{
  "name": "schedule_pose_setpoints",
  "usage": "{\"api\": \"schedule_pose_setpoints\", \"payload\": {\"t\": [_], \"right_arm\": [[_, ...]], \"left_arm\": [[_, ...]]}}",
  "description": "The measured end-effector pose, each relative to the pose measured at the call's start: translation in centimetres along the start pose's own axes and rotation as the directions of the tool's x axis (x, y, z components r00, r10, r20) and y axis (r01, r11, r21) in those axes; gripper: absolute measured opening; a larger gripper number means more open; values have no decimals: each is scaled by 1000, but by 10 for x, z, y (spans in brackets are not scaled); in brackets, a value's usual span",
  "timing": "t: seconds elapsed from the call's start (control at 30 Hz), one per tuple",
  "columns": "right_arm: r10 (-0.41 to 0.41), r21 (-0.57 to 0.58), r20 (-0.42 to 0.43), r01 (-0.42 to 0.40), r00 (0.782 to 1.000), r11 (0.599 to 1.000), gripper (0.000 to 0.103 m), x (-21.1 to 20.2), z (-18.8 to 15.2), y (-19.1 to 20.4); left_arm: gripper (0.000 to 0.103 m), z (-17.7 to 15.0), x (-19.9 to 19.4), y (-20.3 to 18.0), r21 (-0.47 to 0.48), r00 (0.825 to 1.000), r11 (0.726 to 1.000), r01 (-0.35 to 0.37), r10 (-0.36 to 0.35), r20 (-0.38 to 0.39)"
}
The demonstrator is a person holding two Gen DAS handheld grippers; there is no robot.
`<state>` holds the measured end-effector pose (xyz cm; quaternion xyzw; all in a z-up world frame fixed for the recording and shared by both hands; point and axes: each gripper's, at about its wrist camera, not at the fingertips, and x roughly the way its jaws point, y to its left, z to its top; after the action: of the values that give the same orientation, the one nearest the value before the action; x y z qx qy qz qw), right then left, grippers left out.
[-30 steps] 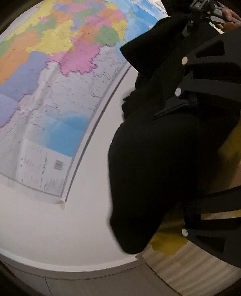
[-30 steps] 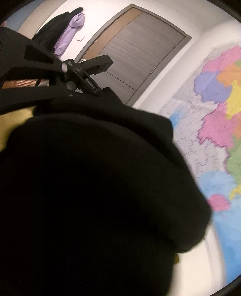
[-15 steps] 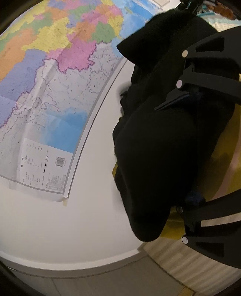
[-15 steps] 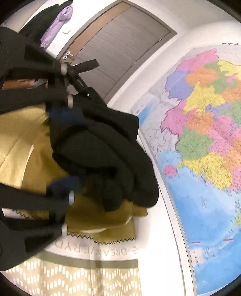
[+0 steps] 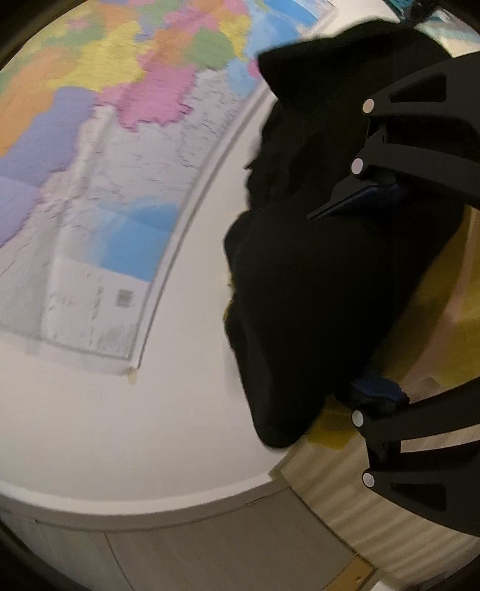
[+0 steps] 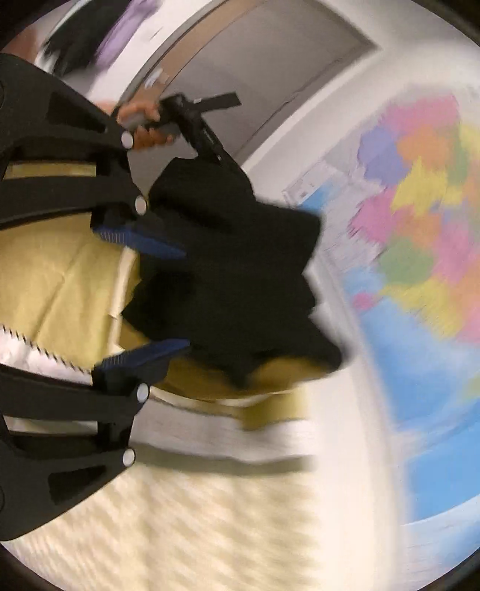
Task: Fold large clothes
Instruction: 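Carry the black jacket with both grippers over to the garment stack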
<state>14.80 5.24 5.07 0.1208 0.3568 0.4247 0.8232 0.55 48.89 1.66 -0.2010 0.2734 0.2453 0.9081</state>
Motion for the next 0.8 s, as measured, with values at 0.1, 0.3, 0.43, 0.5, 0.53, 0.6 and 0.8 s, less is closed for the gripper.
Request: {"api": "schedule_pose_setpoints", "payload": {"t": [0.1,0.3,0.43,0.5,0.53,0.6,0.8], "right_arm": [[-27,-162,64,38,998,986,76,-11,22,34],[-51,-320,-72,26,996,947,73,62,58,79],[-109,-355,-171,42,979,934,73,120,62,85],[-151,-375,-162,81,975,923,70,135,61,83],[-175,-391,-162,100,971,915,53,142,61,81],[-155,-343,-176,87,972,935,34,146,66,66],[-43,-193,-23,38,999,980,10,109,96,51]], "left_arm": [[69,0,-30,-1,0,995,1000,-20,20,98],[76,-6,-65,-60,248,981,967,64,-106,160],[76,-14,-40,-92,333,992,940,68,-99,77],[76,-16,-22,-93,319,995,944,85,-98,22],[76,-17,-11,-92,311,996,947,82,-84,-6],[76,-19,6,-88,305,997,950,72,-64,-37],[26,-9,13,-79,283,1000,959,-13,11,6]]}}
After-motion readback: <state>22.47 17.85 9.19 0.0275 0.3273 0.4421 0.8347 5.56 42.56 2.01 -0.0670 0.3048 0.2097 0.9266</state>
